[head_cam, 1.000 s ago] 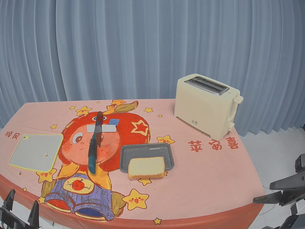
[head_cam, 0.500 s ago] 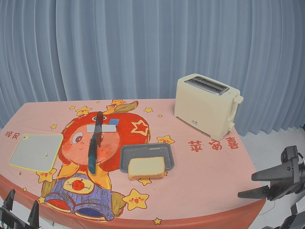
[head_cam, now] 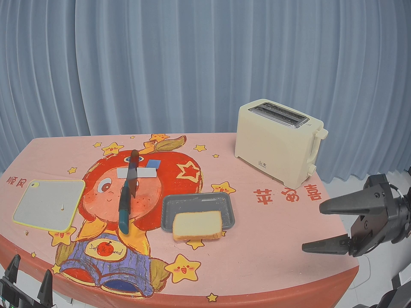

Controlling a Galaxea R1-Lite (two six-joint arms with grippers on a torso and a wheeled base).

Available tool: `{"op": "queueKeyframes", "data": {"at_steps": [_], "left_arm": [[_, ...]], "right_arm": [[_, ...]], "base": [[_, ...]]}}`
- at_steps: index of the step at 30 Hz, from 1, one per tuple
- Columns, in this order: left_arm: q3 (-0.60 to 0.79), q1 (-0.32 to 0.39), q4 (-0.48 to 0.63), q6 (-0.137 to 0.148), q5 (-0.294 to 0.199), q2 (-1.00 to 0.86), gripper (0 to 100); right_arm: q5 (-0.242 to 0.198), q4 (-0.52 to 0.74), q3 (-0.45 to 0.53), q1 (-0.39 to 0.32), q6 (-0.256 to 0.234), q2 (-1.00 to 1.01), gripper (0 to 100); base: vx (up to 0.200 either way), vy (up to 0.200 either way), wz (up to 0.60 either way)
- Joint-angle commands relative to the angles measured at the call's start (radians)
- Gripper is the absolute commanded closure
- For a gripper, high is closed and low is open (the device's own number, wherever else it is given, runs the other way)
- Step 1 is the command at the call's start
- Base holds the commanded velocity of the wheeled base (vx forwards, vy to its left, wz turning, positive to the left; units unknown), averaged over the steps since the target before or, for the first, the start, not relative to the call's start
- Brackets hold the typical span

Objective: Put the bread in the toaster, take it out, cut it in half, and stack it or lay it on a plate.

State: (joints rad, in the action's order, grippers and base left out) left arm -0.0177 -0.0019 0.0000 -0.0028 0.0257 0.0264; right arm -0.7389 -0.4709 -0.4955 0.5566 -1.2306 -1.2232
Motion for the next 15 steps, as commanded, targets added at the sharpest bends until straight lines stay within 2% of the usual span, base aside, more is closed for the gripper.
{"op": "queueKeyframes", "data": {"at_steps": [1,9,12,15], "left_arm": [[0.018,0.000,0.000,0.000,0.000,0.001,0],[0.018,0.000,0.000,0.000,0.000,0.001,0],[0.018,0.000,0.000,0.000,0.000,0.001,0],[0.018,0.000,0.000,0.000,0.000,0.001,0]], "right_arm": [[0.001,0.017,-0.064,0.057,-0.012,-0.027,0],[-0.004,0.040,-0.181,0.115,-0.018,-0.059,0],[-0.004,0.040,-0.186,0.144,-0.043,-0.053,0],[-0.002,0.040,-0.172,0.178,-0.047,-0.061,0]], "base": [[0.000,0.000,0.00],[0.000,0.000,0.00],[0.000,0.000,0.00],[0.000,0.000,0.00]]}}
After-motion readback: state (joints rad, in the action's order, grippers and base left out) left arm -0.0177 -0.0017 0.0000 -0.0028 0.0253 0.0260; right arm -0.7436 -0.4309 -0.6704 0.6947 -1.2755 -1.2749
